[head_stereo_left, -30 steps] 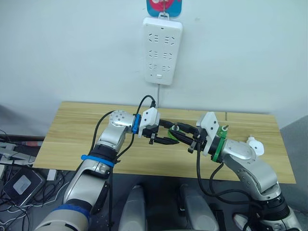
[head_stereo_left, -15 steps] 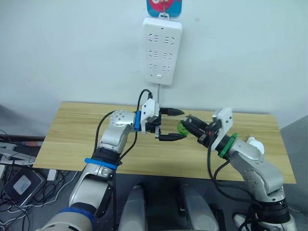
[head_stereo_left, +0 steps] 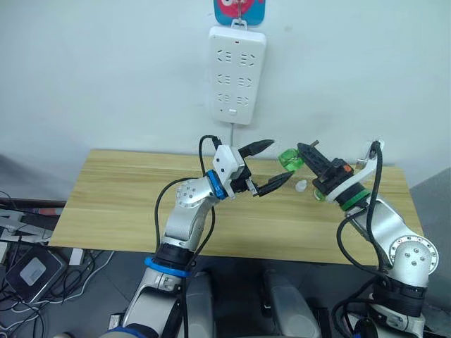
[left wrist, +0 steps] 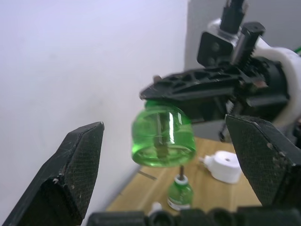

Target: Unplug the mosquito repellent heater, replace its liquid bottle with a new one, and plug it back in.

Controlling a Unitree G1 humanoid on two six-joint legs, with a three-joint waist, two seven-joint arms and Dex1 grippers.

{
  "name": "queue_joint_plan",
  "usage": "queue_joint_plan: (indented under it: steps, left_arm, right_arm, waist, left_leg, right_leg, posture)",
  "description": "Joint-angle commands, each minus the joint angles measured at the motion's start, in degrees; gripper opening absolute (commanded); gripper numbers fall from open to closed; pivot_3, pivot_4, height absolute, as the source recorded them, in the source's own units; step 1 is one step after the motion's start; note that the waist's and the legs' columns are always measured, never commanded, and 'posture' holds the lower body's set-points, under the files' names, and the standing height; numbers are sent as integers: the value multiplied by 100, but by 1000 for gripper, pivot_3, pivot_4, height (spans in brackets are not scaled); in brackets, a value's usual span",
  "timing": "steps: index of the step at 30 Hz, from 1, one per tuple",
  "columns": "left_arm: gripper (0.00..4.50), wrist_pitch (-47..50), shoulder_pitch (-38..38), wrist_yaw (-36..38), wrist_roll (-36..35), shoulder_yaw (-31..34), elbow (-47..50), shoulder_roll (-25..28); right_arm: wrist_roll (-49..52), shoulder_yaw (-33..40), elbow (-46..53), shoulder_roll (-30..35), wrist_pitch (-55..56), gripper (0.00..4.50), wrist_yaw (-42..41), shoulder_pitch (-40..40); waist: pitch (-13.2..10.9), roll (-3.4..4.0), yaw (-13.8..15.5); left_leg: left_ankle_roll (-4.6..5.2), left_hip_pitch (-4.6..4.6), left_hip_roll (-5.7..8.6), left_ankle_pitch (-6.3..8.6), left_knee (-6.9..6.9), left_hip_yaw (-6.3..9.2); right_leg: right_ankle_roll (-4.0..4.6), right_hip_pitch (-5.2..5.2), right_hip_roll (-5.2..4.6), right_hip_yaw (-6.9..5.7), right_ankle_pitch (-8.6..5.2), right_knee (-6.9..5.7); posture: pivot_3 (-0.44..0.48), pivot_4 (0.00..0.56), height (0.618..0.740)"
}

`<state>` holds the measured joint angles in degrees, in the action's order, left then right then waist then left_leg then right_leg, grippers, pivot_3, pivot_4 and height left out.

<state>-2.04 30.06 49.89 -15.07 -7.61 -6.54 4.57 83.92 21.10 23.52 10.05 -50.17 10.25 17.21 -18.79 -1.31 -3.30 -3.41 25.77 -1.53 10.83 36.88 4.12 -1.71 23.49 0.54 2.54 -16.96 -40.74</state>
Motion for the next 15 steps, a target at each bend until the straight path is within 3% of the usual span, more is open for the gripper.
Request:
queue_joint_plan:
  steps: [1, 15]
  left_arm:
    - [4500, -334, 72, -286, 97, -95, 104, -194]
    - [4500, -726, 229, -643, 147, -200, -226, -428]
  right_arm:
    - [707, -138, 253, 73, 228, 858, 272, 108]
    - [1435, -666, 419, 506, 859, 858, 694, 61]
  waist:
    - [0, 0, 0]
    - [0, 0, 0]
  left_leg:
    - [0, 1, 0, 0, 0, 0]
    - [0, 1, 0, 0, -1, 0]
  right_leg:
    - [0, 0, 0, -1, 0, 0]
    - [0, 0, 8, -1, 0, 3]
  posture:
    - [-55, 278, 740]
    - [-66, 279, 740]
